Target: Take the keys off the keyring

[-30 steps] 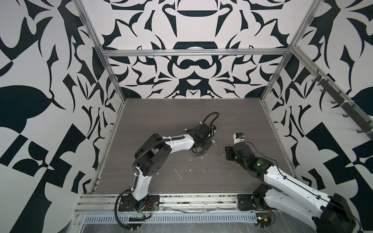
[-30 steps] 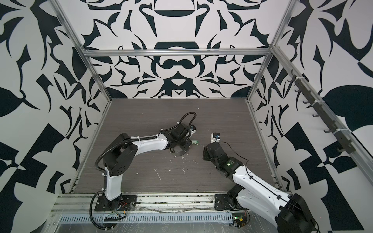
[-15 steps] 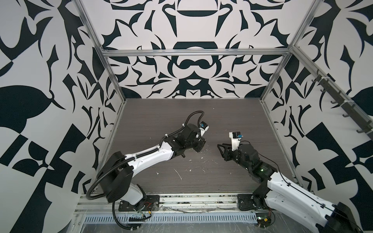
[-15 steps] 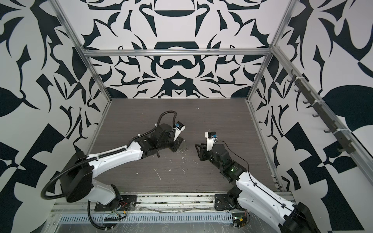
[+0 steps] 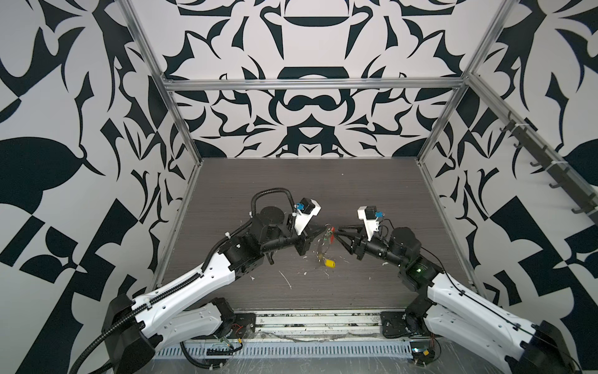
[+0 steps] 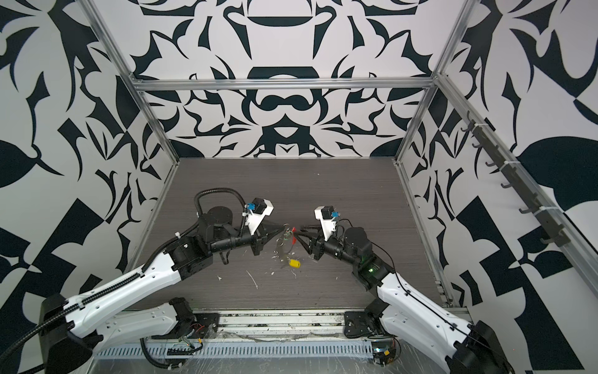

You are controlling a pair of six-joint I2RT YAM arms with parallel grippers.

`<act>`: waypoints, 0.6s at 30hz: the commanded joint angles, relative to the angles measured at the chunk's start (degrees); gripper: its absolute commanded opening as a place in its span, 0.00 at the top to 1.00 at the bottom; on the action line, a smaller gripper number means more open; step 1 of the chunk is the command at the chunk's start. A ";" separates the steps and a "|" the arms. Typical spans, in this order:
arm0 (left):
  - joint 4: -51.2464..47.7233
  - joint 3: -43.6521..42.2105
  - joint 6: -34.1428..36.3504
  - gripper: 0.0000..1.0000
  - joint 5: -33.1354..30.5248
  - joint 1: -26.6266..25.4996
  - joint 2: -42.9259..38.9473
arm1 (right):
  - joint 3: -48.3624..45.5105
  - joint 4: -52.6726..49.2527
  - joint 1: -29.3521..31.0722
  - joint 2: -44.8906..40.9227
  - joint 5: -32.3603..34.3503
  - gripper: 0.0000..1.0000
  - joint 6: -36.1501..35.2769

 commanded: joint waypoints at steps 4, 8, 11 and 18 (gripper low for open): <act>2.03 -1.47 -0.33 1.00 4.69 -0.19 -3.45 | 4.60 8.99 0.57 -1.00 -6.24 0.60 3.21; 2.23 -1.38 -1.01 1.00 5.74 -0.22 -4.22 | 6.23 10.84 1.97 -0.35 -7.69 0.65 4.21; 2.41 -1.48 -1.35 1.00 5.53 -0.22 -4.57 | 7.60 11.03 3.42 0.83 -8.93 0.70 4.13; 3.72 -2.43 -1.93 1.00 5.25 -0.21 -6.28 | 8.92 10.44 5.42 3.04 -9.18 0.86 3.55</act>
